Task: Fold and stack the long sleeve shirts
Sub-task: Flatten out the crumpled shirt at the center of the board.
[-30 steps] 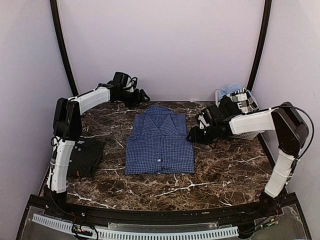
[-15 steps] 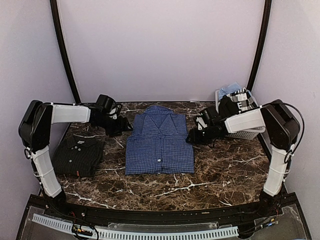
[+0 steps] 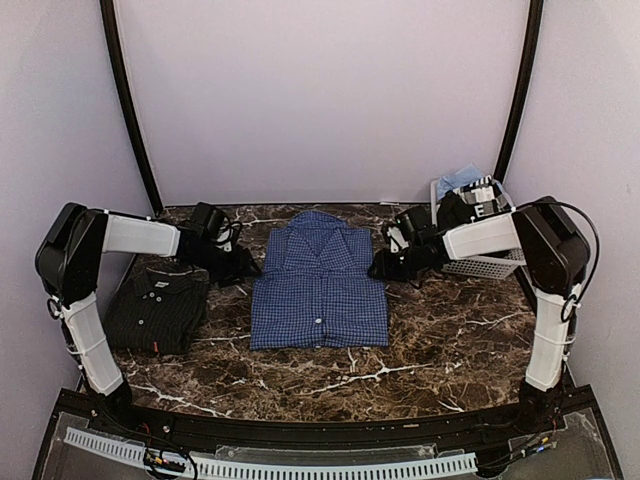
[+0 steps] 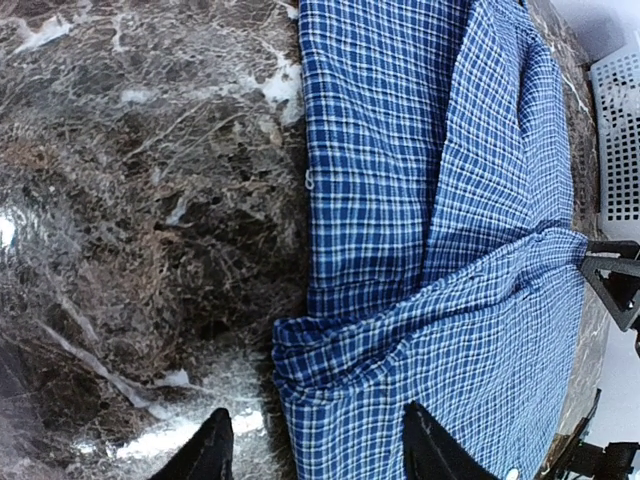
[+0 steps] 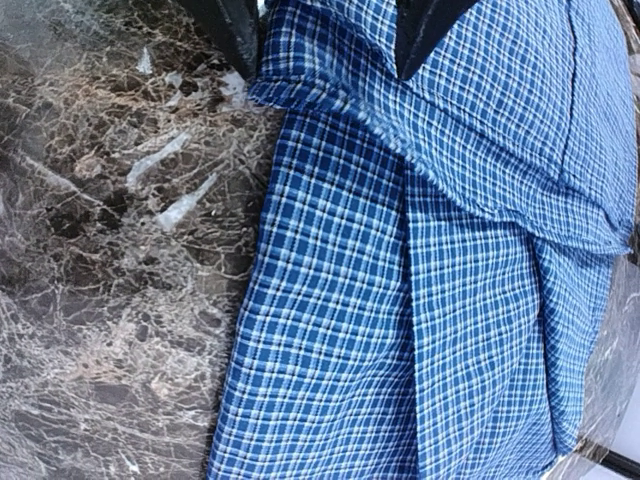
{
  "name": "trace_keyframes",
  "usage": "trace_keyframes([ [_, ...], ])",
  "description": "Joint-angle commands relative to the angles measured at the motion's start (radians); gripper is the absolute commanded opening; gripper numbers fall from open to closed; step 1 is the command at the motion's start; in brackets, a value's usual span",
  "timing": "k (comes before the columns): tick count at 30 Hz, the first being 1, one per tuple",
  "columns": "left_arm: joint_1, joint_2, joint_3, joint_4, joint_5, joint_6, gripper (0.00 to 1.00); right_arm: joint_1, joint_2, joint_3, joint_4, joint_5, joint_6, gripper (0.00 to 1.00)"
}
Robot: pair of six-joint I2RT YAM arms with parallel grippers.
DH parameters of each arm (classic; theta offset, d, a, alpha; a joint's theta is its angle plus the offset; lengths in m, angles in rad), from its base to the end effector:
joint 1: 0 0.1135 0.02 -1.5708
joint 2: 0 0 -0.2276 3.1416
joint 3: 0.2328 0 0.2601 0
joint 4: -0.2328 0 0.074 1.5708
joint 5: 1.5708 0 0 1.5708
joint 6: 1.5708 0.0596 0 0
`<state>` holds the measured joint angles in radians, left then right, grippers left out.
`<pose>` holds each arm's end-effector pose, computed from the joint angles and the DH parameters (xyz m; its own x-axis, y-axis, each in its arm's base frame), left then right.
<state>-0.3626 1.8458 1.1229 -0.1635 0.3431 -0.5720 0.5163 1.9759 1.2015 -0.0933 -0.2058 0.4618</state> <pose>0.3609 -0.1583 0.1093 -0.8976 -0.2047 -0.3905 0.0559 0.8257 -0.5614 0.3576 0.2170 0.0876 -0.8604 0.0131 -0.5094 -0.2399 0.8715 0.4276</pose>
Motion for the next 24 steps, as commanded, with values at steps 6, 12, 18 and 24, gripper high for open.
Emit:
trace_keyframes([
  [6,-0.001,0.045,0.036,0.034,0.077,-0.018,0.38,-0.006,0.013,0.046,0.006,-0.015,-0.001,0.29],
  [12,-0.002,0.061,0.051,0.020,0.086,-0.010,0.34,-0.006,0.013,0.037,0.012,-0.031,0.000,0.18],
  [18,-0.007,0.081,0.073,0.014,0.079,-0.007,0.25,-0.006,0.007,0.036,0.017,-0.042,0.003,0.08],
  [24,-0.022,0.087,0.095,0.016,0.081,-0.003,0.10,-0.002,-0.002,0.042,0.018,-0.056,0.005,0.00],
])
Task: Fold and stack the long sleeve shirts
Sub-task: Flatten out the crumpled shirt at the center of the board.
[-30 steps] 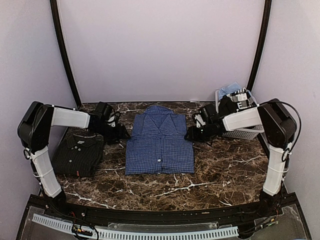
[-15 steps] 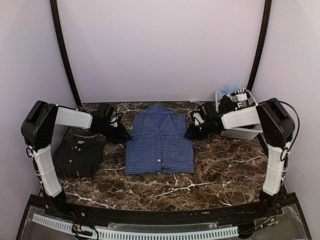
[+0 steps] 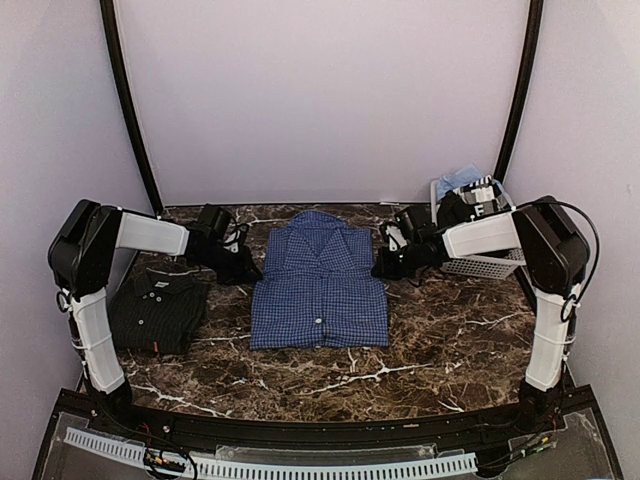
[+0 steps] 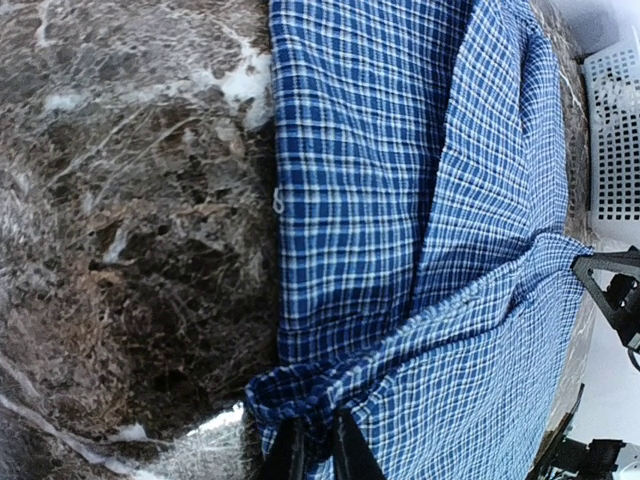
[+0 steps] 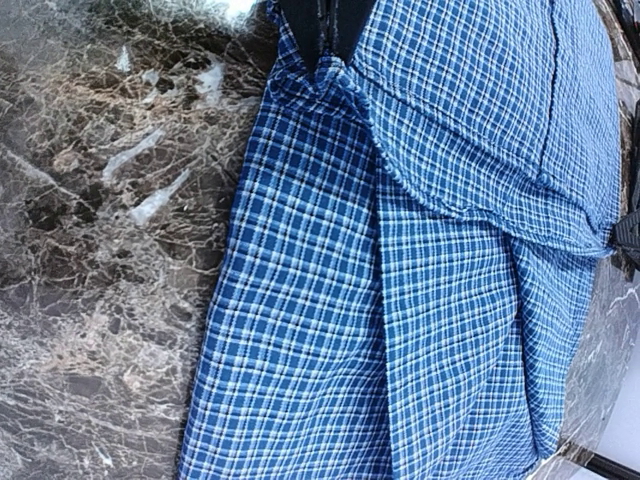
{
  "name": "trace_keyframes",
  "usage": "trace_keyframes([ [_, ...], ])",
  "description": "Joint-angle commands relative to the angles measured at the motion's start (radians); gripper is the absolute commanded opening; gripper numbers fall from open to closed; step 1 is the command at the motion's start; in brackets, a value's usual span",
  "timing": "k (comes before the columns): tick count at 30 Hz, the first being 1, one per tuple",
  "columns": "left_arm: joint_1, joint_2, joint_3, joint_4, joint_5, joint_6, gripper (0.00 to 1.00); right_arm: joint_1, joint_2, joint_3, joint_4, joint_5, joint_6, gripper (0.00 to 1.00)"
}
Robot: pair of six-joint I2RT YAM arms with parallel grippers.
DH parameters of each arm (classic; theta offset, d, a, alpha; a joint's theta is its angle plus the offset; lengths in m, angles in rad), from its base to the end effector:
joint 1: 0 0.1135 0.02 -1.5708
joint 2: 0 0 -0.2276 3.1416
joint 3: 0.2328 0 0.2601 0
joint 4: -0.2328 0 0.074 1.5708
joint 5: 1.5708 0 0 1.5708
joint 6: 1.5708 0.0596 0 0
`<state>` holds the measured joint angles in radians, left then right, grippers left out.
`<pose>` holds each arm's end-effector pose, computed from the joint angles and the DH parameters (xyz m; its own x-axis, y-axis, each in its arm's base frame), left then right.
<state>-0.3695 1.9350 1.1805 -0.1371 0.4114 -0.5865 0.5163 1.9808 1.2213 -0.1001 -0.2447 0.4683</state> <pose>0.3713 -0.1693 0.0965 -0.9172 -0.1888 -0.3510 0.0692 0.7918 -0.6068 0.3595 0.2207 0.0916 -0.8662 0.0119 -0.4996 -0.2527 0.8521 0.4584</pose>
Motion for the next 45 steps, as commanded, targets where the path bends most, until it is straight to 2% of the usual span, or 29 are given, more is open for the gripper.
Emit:
trace_keyframes([
  [1,-0.017,0.000,0.043,-0.012,0.012,0.013,0.07,-0.001,-0.008,0.025,0.022,-0.019,0.000,0.00],
  [5,-0.024,-0.009,0.054,-0.030,0.008,0.019,0.00,0.006,-0.026,0.024,0.015,-0.024,-0.002,0.00],
  [16,-0.057,-0.145,0.027,-0.082,0.052,0.061,0.00,0.064,-0.146,0.016,-0.039,-0.020,-0.035,0.00],
  [23,-0.123,-0.311,-0.044,-0.124,0.147,0.073,0.00,0.157,-0.310,-0.091,-0.058,-0.084,-0.033,0.00],
  [27,-0.200,-0.424,-0.143,-0.147,0.212,0.038,0.00,0.261,-0.425,-0.182,-0.115,-0.104,-0.019,0.00],
  [29,-0.256,-0.491,-0.238,-0.168,0.220,0.014,0.00,0.331,-0.494,-0.251,-0.159,-0.089,-0.002,0.00],
  [32,-0.333,-0.609,-0.360,-0.194,0.221,-0.042,0.00,0.402,-0.622,-0.380,-0.180,-0.100,0.068,0.00],
  [37,-0.377,-0.758,-0.596,-0.209,0.249,-0.131,0.00,0.521,-0.741,-0.568,-0.177,-0.131,0.226,0.00],
  [41,-0.396,-0.822,-0.660,-0.238,0.274,-0.166,0.00,0.603,-0.786,-0.645,-0.187,-0.135,0.310,0.00],
  [45,-0.410,-0.838,-0.652,-0.306,0.290,-0.161,0.01,0.653,-0.806,-0.666,-0.208,-0.144,0.347,0.00],
])
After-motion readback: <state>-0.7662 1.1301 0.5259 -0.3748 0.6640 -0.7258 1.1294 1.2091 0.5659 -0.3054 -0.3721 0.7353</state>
